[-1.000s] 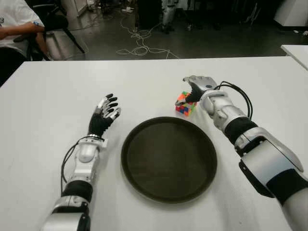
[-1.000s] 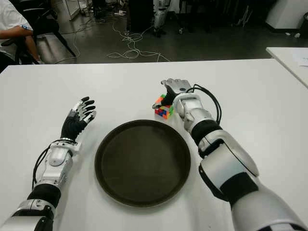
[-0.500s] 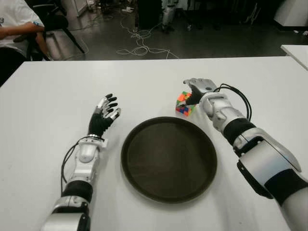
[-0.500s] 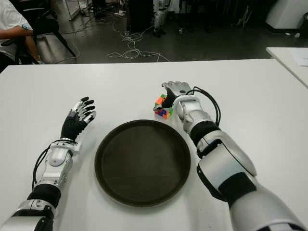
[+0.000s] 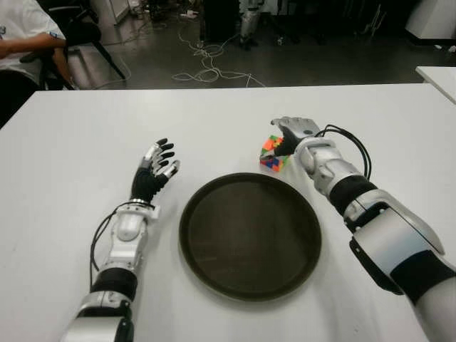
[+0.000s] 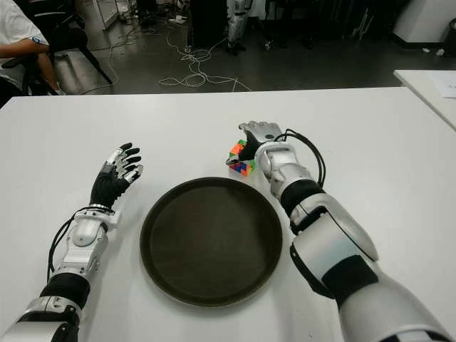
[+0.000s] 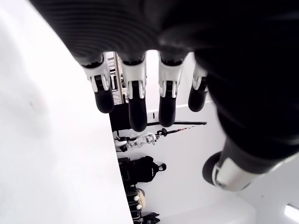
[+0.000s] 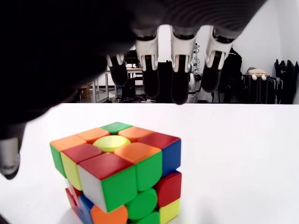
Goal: Pick up the Rubik's Cube and put it in the plate
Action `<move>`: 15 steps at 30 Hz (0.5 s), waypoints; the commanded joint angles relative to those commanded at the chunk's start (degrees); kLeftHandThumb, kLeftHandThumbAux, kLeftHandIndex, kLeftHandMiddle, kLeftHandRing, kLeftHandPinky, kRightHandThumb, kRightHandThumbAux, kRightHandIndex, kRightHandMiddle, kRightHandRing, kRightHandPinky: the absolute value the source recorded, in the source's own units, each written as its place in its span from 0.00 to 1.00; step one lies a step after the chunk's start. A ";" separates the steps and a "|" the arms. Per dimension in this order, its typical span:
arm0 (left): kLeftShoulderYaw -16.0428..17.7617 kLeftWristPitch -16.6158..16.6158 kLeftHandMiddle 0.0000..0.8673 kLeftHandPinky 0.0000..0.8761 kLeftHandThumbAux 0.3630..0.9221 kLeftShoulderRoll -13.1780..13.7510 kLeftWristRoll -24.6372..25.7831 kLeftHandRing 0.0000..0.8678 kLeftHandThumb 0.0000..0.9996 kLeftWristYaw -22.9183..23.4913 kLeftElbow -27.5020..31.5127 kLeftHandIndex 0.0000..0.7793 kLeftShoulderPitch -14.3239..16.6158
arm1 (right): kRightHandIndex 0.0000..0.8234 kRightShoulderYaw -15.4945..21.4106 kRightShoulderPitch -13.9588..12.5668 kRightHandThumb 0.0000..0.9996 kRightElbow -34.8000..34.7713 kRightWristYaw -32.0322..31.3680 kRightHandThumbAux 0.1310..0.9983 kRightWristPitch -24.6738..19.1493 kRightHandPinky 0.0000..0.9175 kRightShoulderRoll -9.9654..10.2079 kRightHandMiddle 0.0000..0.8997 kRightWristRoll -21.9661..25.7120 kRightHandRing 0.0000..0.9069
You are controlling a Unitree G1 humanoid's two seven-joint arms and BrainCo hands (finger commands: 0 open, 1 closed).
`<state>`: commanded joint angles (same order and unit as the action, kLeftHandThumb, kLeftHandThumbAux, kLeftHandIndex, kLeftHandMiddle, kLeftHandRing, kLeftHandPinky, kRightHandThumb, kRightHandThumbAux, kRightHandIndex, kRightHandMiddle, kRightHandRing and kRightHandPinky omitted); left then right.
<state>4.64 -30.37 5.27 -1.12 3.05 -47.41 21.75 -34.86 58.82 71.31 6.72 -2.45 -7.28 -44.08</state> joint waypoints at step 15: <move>0.26 -0.48 0.20 0.14 0.58 -0.23 0.45 0.18 0.05 0.25 0.29 0.14 -0.21 | 0.09 -0.74 -0.32 0.00 -0.19 -1.55 0.37 0.09 0.15 0.66 0.12 -0.10 0.13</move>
<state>4.90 -30.85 5.04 -0.68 3.31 -47.12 21.54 -35.60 58.50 71.12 5.17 -2.36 -6.62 -44.18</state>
